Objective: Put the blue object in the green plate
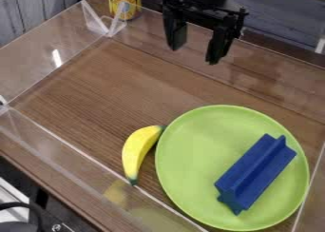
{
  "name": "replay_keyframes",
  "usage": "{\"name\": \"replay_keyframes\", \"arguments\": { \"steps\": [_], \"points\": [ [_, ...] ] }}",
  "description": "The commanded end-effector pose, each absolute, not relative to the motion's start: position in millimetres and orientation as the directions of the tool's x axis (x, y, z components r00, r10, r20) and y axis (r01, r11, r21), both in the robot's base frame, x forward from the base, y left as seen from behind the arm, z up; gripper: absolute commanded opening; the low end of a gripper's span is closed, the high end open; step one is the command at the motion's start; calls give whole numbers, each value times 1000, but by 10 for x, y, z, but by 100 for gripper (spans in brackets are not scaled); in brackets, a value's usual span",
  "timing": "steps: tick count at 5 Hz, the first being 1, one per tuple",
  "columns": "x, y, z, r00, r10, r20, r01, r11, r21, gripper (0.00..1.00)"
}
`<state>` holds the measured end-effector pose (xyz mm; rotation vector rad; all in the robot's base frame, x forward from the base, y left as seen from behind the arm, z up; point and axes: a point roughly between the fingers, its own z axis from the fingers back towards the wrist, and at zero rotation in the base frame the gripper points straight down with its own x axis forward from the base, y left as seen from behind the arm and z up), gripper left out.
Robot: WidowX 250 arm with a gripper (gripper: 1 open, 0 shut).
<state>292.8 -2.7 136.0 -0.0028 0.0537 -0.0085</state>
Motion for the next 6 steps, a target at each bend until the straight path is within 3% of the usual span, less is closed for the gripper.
{"name": "replay_keyframes", "arguments": {
  "steps": [1,3,5,6],
  "points": [
    [2845,-116,1283,997,-52,-62,52,999,-7,100],
    [2409,-559,1415,997,-77,-21,77,997,-22,100],
    [2126,-738,1126,985,-167,31,168,985,-33,100],
    [2049,-898,942,991,-115,72,118,992,-39,100]
  ]
}}
